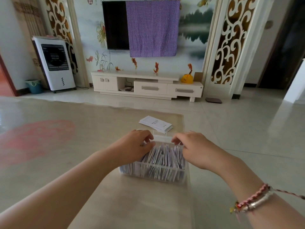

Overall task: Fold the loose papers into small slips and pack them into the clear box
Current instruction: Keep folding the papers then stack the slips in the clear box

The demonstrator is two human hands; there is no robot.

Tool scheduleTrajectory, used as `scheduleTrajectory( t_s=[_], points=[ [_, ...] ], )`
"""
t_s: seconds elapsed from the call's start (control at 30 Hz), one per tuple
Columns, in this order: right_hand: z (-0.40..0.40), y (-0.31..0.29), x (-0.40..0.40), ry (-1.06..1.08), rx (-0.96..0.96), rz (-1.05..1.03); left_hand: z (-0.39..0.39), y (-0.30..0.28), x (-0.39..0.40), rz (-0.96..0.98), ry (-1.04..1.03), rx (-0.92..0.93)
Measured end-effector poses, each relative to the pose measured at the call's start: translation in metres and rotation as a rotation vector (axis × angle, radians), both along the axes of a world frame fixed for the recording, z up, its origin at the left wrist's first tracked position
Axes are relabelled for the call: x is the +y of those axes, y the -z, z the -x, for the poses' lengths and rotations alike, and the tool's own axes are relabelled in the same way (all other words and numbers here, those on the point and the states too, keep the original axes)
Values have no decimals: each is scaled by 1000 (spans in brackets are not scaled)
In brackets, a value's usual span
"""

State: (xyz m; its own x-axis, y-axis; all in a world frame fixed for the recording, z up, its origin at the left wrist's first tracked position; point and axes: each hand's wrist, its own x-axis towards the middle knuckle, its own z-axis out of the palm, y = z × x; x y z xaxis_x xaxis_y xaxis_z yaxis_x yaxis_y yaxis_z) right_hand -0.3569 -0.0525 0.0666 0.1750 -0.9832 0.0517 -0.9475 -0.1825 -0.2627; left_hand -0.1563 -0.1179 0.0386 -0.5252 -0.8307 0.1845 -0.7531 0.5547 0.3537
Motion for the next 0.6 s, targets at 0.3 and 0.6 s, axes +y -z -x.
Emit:
scheduleTrajectory(
  t_s=[0.3, 0.6],
  points=[
    [3, 7, -6, 33, -100, -59, 7, 0, 0, -42, -20, -26],
    [-7, 4, -10, 9, -185, -96, 15, 3, -4, -65, -15, -107]
  ],
)
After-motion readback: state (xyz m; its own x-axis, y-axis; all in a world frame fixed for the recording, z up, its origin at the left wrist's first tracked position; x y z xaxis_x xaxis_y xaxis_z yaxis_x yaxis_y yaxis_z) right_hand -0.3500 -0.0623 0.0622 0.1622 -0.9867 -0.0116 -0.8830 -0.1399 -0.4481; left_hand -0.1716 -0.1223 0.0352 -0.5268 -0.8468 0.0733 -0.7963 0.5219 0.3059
